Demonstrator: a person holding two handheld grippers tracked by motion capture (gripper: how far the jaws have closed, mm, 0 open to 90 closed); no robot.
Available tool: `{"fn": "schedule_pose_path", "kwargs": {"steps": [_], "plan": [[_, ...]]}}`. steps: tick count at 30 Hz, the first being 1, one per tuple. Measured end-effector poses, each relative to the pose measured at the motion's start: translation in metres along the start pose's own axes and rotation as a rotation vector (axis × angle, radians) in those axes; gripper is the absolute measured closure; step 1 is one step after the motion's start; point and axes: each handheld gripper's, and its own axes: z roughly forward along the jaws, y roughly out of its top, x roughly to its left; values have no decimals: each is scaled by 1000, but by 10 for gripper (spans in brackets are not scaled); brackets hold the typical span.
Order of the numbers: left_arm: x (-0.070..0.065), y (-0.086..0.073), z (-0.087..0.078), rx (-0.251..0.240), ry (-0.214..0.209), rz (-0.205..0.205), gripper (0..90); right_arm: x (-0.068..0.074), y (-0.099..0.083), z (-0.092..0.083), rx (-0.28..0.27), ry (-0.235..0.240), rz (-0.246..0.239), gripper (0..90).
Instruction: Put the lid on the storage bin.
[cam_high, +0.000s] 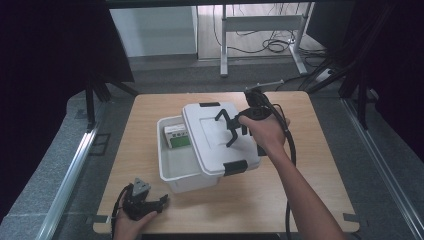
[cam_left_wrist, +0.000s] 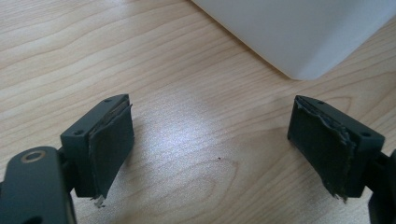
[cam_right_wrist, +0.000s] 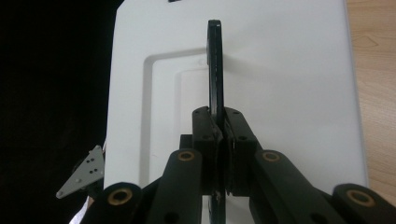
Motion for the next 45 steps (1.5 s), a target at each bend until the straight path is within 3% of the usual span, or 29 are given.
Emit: {"fn": "schedule_pose_path", "kwargs": {"steps": [15,24,33,45], "plan": [[0,0,0,0,0,0,144,24,7,12,24,4,-3,849],[0,0,0,0,0,1,144,35,10,26,37,13,28,849],[0,0,0,0,0,0,144,46,11,41,60,9,26,849],[0,0,0,-1,-1,1,143,55,11,61,75,-29,67,849]]}}
